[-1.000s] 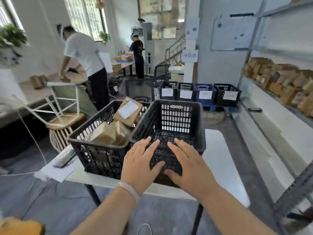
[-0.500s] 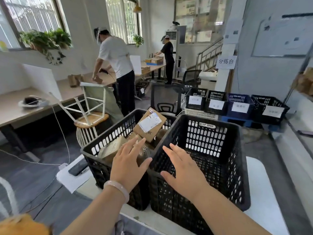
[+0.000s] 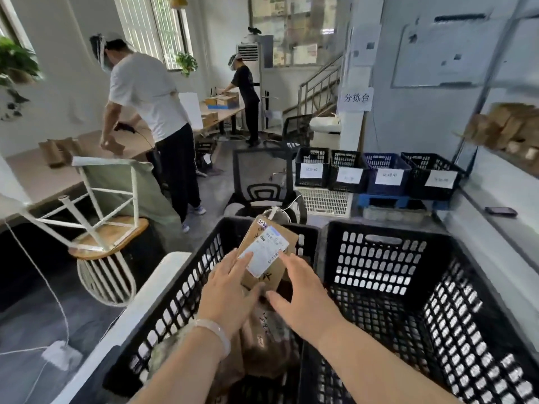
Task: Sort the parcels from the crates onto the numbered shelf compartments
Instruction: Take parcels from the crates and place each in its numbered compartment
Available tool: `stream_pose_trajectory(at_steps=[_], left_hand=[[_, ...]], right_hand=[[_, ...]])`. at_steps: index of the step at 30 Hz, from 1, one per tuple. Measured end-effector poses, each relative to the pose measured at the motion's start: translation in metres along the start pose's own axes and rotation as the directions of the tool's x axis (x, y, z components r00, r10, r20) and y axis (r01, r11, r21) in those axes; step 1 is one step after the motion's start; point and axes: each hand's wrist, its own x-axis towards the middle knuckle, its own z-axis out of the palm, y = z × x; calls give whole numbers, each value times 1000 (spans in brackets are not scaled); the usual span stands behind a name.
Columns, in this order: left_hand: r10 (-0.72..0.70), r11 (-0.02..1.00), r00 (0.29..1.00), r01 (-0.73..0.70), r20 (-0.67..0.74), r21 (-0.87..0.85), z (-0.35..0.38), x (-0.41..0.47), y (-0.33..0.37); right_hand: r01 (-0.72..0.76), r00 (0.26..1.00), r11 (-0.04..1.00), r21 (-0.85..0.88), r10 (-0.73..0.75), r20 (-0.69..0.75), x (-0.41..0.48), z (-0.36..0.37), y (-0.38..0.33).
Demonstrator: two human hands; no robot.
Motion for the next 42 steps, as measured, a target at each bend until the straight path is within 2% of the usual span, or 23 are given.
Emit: stream_pose_trajectory(at_steps=[4, 7, 11, 13, 15, 19, 23, 27, 31, 35, 42], left_hand=[[39, 999, 990, -37, 136, -18, 14, 60, -31], [24, 1000, 970, -19, 241, -19, 28, 94, -49], [3, 997, 945, 21, 326, -69, 46, 121, -71], [10, 994, 925, 33, 379, -106, 53, 123, -78], [23, 990, 922, 32, 387, -136, 59, 124, -85], [33, 966, 945, 54, 324, -255, 61, 127, -92], [37, 917, 971, 61, 238, -394, 49, 125, -83], [90, 878, 991, -34, 95, -478, 29, 127, -55], [199, 853, 980, -171, 4, -493, 9, 123, -6], [346, 804, 938, -317, -38, -503, 5, 105, 53], [514, 592, 856, -405, -60, -696, 29, 31, 186]], right_hand=[[-226, 974, 974, 21, 227, -5, 55, 38, 20], [-409, 912, 911, 41, 409, 22, 81, 59, 36], [-552, 830, 813, 186, 556, 36, 109, 83, 48], [-584, 809, 780, 224, 584, 75, 116, 91, 53], [-581, 812, 783, 223, 577, 90, 117, 95, 57], [-512, 851, 829, 224, 525, 6, 115, 93, 53], [-390, 900, 896, 215, 420, -116, 108, 80, 38], [-282, 909, 948, 151, 314, -275, 97, 55, 21], [-206, 880, 975, 78, 220, -421, 76, 12, 10], [-208, 838, 978, -9, 174, -517, 30, -40, 10], [-327, 717, 935, -135, 153, -681, -99, -134, 24]])
